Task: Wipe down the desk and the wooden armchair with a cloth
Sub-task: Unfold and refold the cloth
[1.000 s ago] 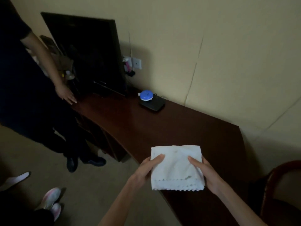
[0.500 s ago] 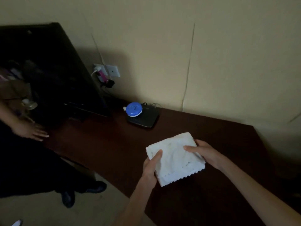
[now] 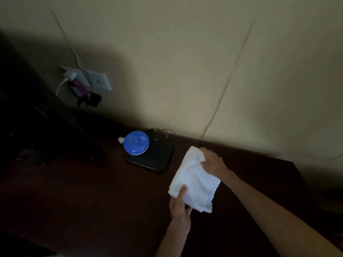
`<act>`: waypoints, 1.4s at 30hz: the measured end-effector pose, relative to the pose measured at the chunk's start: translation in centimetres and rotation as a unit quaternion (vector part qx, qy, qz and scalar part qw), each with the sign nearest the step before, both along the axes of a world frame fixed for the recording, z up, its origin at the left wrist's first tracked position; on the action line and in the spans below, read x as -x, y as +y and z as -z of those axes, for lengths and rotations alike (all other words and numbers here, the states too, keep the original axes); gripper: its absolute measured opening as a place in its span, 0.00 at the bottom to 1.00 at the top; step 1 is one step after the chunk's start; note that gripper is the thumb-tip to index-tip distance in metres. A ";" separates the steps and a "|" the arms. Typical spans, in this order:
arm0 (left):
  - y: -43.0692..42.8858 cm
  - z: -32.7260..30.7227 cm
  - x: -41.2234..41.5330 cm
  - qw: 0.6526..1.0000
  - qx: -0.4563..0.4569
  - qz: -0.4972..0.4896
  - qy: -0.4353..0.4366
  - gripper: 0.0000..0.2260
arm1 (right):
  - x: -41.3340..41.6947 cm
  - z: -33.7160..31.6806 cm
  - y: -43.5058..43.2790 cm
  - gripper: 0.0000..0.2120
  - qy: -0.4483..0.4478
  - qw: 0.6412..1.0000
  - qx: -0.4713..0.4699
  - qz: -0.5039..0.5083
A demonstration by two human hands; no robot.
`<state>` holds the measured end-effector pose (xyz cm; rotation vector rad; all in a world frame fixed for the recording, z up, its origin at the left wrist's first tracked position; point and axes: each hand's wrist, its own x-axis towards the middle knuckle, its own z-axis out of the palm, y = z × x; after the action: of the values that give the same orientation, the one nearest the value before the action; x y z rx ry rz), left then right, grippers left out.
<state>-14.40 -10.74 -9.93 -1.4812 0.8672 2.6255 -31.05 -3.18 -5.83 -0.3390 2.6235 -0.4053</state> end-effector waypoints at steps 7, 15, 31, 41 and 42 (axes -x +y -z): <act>-1.8 2.4 5.5 0.993 -0.074 -0.060 -0.066 0.20 | 5.4 4.2 -5.3 0.23 0.055 0.998 -0.004 0.001; -3.0 3.4 7.0 0.994 -0.061 -0.070 -0.064 0.19 | 7.4 6.7 -6.9 0.17 0.046 0.996 0.080 0.013; -4.3 0.1 7.0 0.861 0.492 0.102 -0.079 0.11 | 3.5 4.6 -5.3 0.27 0.216 0.972 -0.044 -0.079; -5.5 -2.9 8.0 0.621 0.625 0.465 0.093 0.17 | -3.0 -1.3 2.6 0.19 0.105 0.992 0.066 0.016; -5.2 -3.7 8.1 0.593 0.636 0.485 0.094 0.18 | -3.7 -2.2 3.7 0.19 0.101 0.992 0.074 0.027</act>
<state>-22.50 -15.90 -6.23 -0.2048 2.7667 1.0859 -27.31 0.49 -3.67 -0.3759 2.8107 -0.6167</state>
